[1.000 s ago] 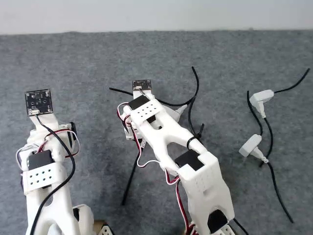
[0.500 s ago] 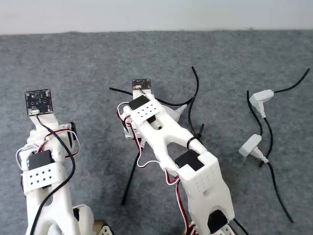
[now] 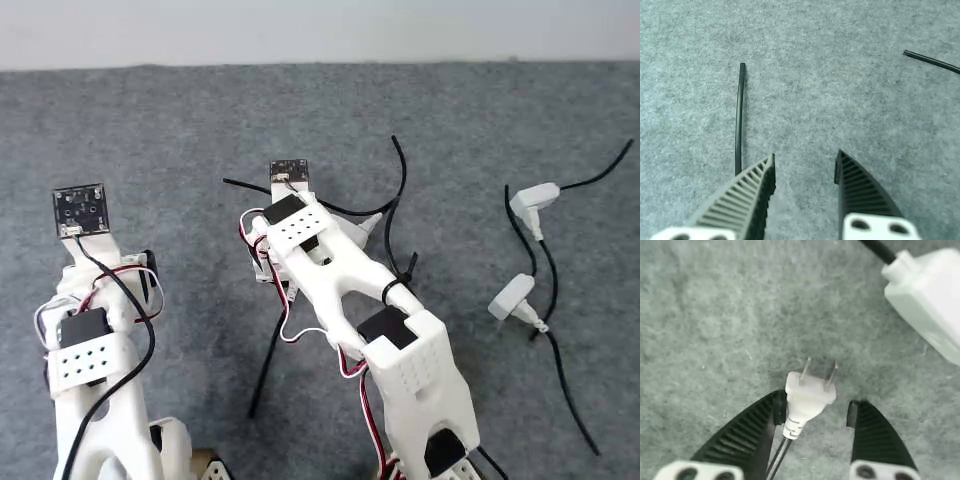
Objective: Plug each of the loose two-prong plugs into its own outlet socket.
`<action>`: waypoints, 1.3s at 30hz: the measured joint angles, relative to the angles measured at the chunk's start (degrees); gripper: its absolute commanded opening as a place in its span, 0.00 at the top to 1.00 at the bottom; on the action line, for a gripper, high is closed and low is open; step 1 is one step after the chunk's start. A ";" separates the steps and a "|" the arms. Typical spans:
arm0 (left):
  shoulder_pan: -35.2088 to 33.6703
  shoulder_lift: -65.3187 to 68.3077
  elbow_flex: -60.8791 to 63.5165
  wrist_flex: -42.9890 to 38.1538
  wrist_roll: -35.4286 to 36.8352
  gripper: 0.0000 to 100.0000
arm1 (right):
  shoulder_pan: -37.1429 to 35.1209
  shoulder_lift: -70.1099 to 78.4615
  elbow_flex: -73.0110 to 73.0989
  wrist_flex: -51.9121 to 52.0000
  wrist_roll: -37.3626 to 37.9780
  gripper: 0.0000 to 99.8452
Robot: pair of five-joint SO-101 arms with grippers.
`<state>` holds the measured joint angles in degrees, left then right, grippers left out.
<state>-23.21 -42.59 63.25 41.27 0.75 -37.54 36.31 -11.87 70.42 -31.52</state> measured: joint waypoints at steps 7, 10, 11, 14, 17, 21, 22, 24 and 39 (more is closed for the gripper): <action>0.00 0.00 0.00 0.00 0.00 0.81 | 0.18 0.18 -1.14 -0.09 0.09 0.98; 0.00 0.00 0.00 0.00 0.00 0.81 | 0.18 0.70 -1.41 -0.09 0.09 0.99; 0.00 0.00 0.00 0.00 0.00 0.81 | 0.18 0.79 -1.41 -0.09 0.09 0.99; 0.00 0.00 0.00 0.00 0.00 0.81 | 0.18 0.79 -1.41 -0.09 0.09 0.99; 0.00 0.00 0.00 0.00 0.00 0.82 | 0.18 0.79 -1.41 -0.09 0.09 0.99; 0.00 0.00 0.00 0.00 0.00 0.82 | 0.18 0.79 -1.41 0.09 0.09 0.99; 0.00 0.00 0.00 0.00 0.00 0.82 | 0.18 0.79 -1.49 0.44 0.09 0.99; 0.00 0.00 0.00 0.00 0.00 0.82 | 0.18 0.88 -1.93 0.88 0.09 0.99; 0.00 0.00 0.00 -0.09 0.00 0.82 | 3.60 -7.82 -3.08 16.62 15.47 0.99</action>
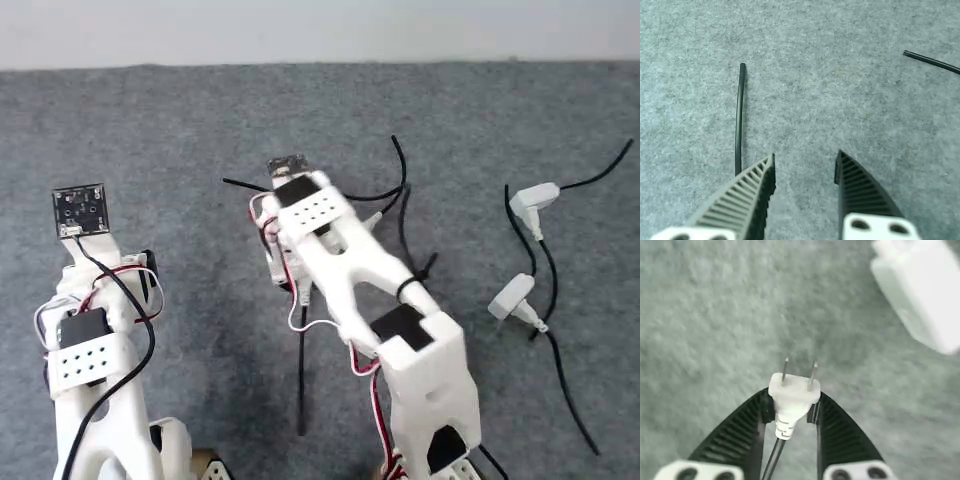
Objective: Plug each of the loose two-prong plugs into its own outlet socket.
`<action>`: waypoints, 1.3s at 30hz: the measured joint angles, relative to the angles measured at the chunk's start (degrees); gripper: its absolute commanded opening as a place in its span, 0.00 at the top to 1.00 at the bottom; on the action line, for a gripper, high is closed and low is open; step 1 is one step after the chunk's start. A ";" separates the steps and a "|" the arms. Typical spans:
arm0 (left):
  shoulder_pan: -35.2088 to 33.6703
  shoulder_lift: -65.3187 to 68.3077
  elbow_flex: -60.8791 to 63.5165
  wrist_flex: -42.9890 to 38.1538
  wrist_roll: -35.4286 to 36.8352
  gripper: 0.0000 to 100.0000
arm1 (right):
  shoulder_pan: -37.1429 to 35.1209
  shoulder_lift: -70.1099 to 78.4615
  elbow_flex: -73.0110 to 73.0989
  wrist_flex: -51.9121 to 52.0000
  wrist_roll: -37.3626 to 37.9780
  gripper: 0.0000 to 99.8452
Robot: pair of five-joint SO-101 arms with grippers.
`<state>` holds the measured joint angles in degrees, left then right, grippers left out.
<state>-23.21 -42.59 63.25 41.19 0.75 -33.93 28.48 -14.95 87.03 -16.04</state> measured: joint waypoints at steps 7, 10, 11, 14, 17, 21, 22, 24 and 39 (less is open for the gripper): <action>0.00 0.00 0.00 -0.97 0.00 0.82 | 2.64 -10.37 0.00 5.45 6.15 0.99; 0.00 0.00 0.00 -0.97 0.00 0.82 | 3.25 -13.10 0.00 7.21 9.85 0.99; 0.00 0.00 0.00 -0.97 0.00 0.82 | 3.25 -14.15 0.00 7.56 11.08 0.99; 0.09 -3.25 0.00 -0.97 0.00 0.82 | 3.25 -18.55 0.00 7.65 15.56 0.99; 0.09 -10.46 0.00 0.44 0.00 0.82 | 3.25 -23.91 0.00 6.77 22.24 0.99; 0.09 -23.65 0.00 6.59 0.00 0.82 | 3.25 -30.33 0.00 8.44 27.52 0.99; 0.09 -27.25 0.00 8.44 0.18 0.82 | 3.25 -31.65 0.00 9.58 28.04 0.99; 0.09 -34.81 0.00 12.13 0.18 0.82 | 3.25 -34.37 0.00 12.13 30.33 0.99; 7.30 -60.66 2.99 19.78 -3.69 0.81 | -14.68 -51.52 16.79 13.45 36.57 0.99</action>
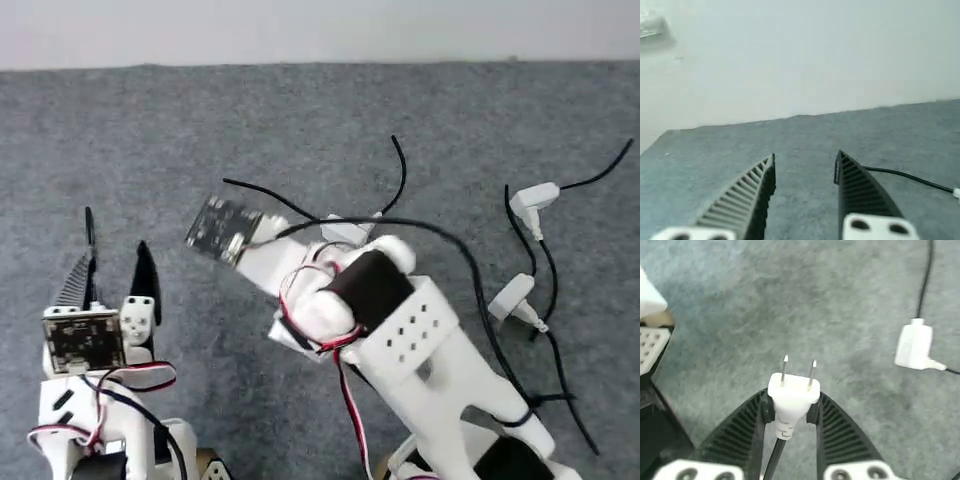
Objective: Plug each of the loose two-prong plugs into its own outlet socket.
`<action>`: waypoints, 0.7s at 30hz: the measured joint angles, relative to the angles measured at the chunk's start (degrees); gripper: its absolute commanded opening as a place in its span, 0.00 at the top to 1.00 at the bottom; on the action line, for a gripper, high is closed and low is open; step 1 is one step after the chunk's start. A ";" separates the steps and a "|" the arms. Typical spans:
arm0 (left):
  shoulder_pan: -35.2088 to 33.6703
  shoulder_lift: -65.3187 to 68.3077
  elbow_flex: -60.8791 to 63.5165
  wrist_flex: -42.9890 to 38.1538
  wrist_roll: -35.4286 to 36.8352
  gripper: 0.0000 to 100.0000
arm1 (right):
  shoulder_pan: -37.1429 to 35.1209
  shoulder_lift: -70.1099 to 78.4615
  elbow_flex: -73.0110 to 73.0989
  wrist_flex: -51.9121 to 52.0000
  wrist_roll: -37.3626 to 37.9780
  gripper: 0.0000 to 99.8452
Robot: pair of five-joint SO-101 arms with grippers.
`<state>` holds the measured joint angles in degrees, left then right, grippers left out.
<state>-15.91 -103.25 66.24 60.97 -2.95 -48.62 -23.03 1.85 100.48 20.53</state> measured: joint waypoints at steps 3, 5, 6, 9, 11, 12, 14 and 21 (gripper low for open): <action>4.92 0.00 0.00 1.85 -0.09 0.81 | -0.97 -0.70 0.18 0.09 1.05 0.99; 9.41 0.00 0.00 3.08 -1.14 0.81 | -1.93 -0.70 0.18 0.09 1.93 0.99; 11.69 0.00 0.00 3.52 -1.85 0.81 | -2.46 -0.70 0.18 0.09 2.11 0.99; 18.02 0.00 0.00 4.57 -3.43 0.81 | -4.40 -0.70 0.18 0.09 2.29 0.99; 20.75 0.00 0.00 4.92 -3.87 0.81 | -5.10 -0.70 0.18 0.09 2.29 0.99; 21.45 0.00 0.00 4.92 -3.96 0.81 | -5.27 -0.70 0.18 0.09 2.29 0.99; 22.24 0.00 0.00 4.92 -3.96 0.81 | -5.27 -0.70 0.18 0.18 2.29 0.99; 25.67 0.00 0.00 8.79 -3.96 0.82 | -5.54 -0.70 0.18 0.18 2.29 0.99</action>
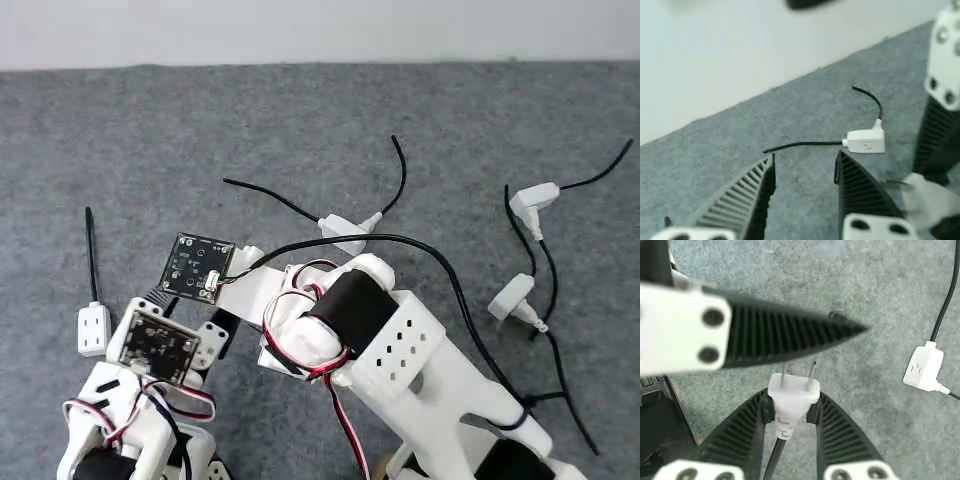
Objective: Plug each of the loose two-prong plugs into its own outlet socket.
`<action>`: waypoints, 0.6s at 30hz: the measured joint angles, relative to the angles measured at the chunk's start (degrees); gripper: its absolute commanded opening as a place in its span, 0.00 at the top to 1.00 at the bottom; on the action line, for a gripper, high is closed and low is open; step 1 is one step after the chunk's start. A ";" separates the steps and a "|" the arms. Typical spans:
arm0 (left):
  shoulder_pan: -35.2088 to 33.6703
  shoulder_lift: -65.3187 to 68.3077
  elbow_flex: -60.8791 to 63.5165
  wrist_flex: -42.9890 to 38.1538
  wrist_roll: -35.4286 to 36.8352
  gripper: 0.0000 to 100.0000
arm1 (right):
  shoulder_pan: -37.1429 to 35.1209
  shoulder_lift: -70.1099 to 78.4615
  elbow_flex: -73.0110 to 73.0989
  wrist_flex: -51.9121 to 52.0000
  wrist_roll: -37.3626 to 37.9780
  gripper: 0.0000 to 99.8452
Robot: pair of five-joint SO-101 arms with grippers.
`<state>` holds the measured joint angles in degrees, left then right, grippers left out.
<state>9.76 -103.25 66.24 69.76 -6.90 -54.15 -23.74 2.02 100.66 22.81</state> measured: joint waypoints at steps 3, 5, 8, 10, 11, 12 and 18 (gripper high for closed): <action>1.58 0.00 -2.02 2.46 -0.79 0.82 | 0.00 0.00 0.00 0.00 0.00 0.99; 1.93 0.00 -3.87 3.08 -2.02 0.82 | 0.00 0.00 0.00 0.00 0.00 0.99; 2.46 0.00 -6.15 3.52 -2.90 0.82 | 0.70 0.00 0.00 0.00 0.09 0.99; 3.78 0.00 -7.03 3.69 -3.16 0.82 | 1.58 0.00 0.00 0.00 0.00 0.99; 4.66 -0.09 -7.12 3.87 -3.16 0.82 | 1.85 0.00 0.00 0.00 0.00 0.99; 5.71 -0.09 -7.12 4.04 -3.16 0.82 | 2.20 0.00 0.00 0.00 0.00 0.99; 10.64 -0.09 -7.12 4.40 -4.57 0.82 | 2.90 0.00 0.00 0.00 0.09 0.99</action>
<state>20.40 -103.34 59.12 74.15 -11.47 -51.25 -23.74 2.02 100.66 22.90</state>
